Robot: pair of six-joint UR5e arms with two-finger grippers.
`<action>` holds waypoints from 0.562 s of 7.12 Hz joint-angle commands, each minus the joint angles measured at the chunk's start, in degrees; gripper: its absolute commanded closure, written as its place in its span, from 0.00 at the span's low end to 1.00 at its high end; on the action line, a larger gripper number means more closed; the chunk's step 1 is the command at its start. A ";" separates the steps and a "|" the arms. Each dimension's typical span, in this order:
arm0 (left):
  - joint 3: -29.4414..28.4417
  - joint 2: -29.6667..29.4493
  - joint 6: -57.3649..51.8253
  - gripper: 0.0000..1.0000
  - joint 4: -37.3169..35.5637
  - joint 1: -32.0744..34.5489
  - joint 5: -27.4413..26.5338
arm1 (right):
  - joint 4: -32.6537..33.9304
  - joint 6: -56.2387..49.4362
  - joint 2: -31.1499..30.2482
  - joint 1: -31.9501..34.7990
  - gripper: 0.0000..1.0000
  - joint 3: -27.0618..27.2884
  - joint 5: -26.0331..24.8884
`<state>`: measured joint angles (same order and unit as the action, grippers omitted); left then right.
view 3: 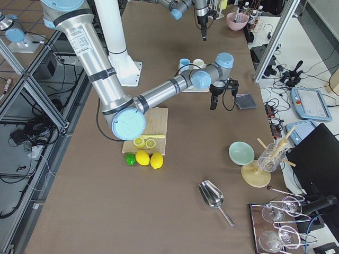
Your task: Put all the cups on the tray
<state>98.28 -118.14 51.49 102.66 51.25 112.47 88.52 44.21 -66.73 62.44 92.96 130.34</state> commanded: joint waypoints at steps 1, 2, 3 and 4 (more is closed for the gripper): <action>2.17 10.07 -2.09 0.02 7.42 6.99 0.47 | -0.62 -9.53 -10.31 4.16 0.00 4.24 0.00; 2.52 14.91 -3.92 0.02 12.25 8.15 0.56 | -0.54 -16.46 -13.66 7.41 0.00 4.42 0.00; 1.57 18.09 -4.38 0.02 15.43 8.25 -0.14 | -0.36 -22.53 -16.48 10.57 0.00 4.33 0.00; 0.78 20.04 -4.38 0.02 15.99 9.29 -0.06 | -0.01 -27.11 -18.24 13.04 0.00 4.33 0.00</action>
<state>99.91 -101.47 47.50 116.39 59.43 112.56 88.18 23.69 -82.04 72.04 97.23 130.34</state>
